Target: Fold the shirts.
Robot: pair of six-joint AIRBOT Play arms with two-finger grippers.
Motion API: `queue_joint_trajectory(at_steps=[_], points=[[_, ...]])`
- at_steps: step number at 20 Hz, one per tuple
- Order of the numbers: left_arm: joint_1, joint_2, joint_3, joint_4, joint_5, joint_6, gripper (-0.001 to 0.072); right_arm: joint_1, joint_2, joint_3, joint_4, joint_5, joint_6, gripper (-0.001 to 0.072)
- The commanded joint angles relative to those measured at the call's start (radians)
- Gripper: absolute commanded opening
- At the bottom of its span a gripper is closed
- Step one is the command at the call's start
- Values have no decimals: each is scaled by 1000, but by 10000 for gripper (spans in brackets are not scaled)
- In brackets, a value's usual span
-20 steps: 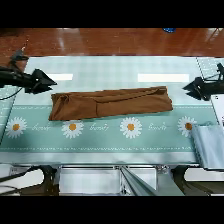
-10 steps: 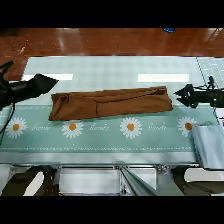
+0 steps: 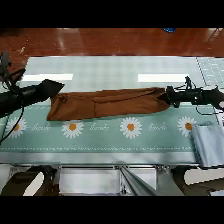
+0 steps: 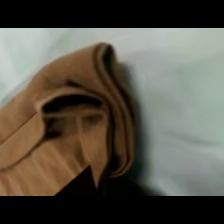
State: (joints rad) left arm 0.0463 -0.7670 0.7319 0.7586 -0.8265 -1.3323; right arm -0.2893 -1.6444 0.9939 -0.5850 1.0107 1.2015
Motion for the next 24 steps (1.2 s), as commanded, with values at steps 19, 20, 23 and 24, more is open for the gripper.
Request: queue_joint_trajectory(at_steps=[19,20,23,24], points=[[-812,-1064,718,-28,-53,-170,26,13,988,-159,-173,217,187,16],[-843,-1105,769,-35,-85,-184,26,13,987,-159,-172,217,187,16],[-903,-1181,863,-106,-111,-186,26,13,986,-159,-147,199,184,16],[-897,-1183,874,-108,-109,-203,26,13,986,-159,-143,200,181,16]])
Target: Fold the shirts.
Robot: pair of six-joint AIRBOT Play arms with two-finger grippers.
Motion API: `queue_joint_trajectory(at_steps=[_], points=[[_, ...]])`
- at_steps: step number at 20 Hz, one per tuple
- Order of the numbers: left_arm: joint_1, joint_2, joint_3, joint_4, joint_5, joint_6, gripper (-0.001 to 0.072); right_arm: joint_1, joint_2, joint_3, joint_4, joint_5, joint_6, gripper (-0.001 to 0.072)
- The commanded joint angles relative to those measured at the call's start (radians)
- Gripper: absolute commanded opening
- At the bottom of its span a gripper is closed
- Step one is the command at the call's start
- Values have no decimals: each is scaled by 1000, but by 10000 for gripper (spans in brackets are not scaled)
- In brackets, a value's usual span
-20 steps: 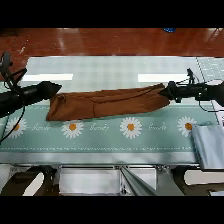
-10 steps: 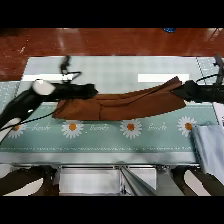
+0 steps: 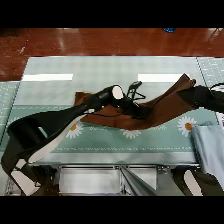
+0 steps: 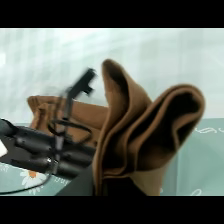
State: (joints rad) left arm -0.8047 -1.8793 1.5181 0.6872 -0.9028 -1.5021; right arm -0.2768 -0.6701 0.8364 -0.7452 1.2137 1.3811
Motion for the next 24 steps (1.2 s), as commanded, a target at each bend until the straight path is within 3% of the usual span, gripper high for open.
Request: queue_joint_trajectory(at_steps=[1,4,8,11,14,19,24], points=[[-23,-66,98,-37,-44,-33,26,0,12,-1,19,-3,2,16],[118,-4,103,-4,-129,-29,27,0,12,-1,57,-3,-7,16],[383,209,103,289,-274,-84,27,34,-26,3,156,-26,-31,16],[586,445,73,406,-286,-84,27,280,-146,38,179,-196,-31,16],[734,704,-32,432,-285,-24,27,523,-359,150,188,-337,-31,16],[785,1097,-380,442,-264,4,27,763,-760,445,194,-373,-29,16],[784,1323,-731,407,-185,-82,27,863,-990,609,229,-368,-24,17]])
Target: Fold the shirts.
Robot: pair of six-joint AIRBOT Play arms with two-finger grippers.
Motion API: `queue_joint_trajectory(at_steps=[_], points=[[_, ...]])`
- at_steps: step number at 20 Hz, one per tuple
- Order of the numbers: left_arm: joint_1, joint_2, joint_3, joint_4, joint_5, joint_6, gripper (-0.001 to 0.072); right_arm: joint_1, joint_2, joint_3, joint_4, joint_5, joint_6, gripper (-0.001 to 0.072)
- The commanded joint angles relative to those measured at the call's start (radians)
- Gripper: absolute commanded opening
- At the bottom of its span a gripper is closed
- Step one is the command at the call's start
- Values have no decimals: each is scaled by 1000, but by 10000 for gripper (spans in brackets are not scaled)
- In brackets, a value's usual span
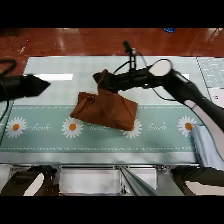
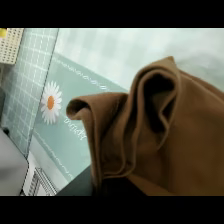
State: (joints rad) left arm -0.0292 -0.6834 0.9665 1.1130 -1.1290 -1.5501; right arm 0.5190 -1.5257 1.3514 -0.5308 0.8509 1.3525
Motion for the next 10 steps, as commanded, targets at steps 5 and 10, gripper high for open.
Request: queue_joint_trajectory(at_steps=[5,10], points=[[8,134,-348,-82,98,-33,27,102,-244,112,71,-11,5,295],[8,122,-385,-90,161,-34,27,24,-220,112,101,124,-38,414]])
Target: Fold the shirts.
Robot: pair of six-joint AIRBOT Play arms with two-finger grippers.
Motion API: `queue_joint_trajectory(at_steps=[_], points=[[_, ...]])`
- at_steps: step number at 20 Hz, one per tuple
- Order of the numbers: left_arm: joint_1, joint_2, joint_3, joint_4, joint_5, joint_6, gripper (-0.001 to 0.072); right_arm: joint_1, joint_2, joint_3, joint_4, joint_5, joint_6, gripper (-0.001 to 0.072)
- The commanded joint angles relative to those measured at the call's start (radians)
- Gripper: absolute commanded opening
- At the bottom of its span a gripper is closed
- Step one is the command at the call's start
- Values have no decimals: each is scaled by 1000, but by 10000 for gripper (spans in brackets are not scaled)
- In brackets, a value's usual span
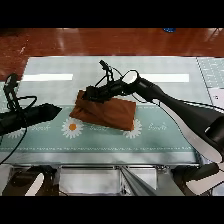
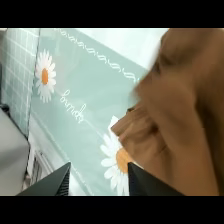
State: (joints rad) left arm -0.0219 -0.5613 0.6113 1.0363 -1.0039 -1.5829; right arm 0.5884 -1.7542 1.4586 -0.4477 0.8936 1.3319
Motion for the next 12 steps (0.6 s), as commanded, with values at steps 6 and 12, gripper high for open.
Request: queue_joint_trajectory(at_steps=[6,12], points=[[1,1,-30,-13,31,-1,27,-359,343,-18,-407,361,64,412],[1,0,-30,-13,32,-1,27,-419,769,-587,-947,56,520,409]])
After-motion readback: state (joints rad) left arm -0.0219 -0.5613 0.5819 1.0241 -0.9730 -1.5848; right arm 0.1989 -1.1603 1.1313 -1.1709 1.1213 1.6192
